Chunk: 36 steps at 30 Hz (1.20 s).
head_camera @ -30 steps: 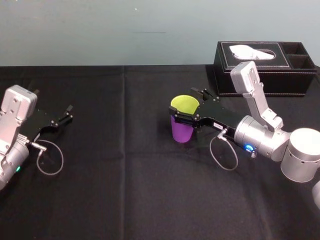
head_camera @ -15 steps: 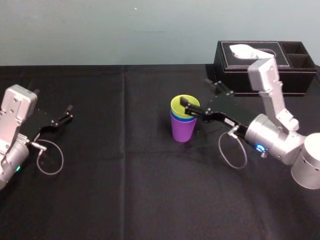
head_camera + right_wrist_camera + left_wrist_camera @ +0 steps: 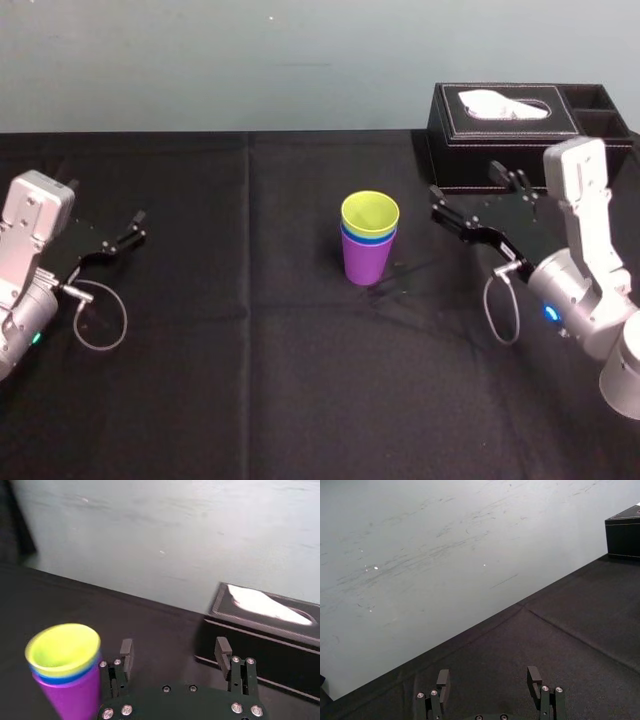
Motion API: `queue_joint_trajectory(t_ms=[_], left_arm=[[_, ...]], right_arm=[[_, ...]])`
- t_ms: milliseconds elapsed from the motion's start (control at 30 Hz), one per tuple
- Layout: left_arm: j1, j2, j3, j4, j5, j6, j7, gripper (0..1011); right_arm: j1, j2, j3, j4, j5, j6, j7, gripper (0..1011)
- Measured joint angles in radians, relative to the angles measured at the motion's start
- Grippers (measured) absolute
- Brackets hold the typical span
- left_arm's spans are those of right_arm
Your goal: Stack the three plastic cups sequentially using one hand.
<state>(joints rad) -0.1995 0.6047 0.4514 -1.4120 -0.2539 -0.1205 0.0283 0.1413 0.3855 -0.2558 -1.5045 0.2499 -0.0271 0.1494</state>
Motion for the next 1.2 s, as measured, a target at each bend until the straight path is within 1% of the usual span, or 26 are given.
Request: queue_joint_trajectory(t_ms=[167,267,400,600,1200], left_arm=[[0.0,0.0,0.0,0.0,0.0,0.0,0.0,1011],[0.0,0.0,0.0,0.0,0.0,0.0,0.0,1011],[0.0,0.0,0.0,0.0,0.0,0.0,0.0,1011],[0.0,0.0,0.0,0.0,0.0,0.0,0.0,1011],[0.0,0.0,0.0,0.0,0.0,0.0,0.0,1011]], right_arm=[[-0.01,-0.022,0.002,0.028,-0.076,-0.01,-0.074,1003],[-0.01,-0.034,-0.005,0.05,-0.116,-0.018,-0.099,1003],[-0.004,-0.045,-0.011,0.07,-0.144,-0.026,-0.106,1003],[-0.002,-0.05,-0.013,0.077,-0.157,-0.03,-0.089,1003],[0.0,-0.049,-0.014,0.077,-0.156,-0.03,-0.089,1003]])
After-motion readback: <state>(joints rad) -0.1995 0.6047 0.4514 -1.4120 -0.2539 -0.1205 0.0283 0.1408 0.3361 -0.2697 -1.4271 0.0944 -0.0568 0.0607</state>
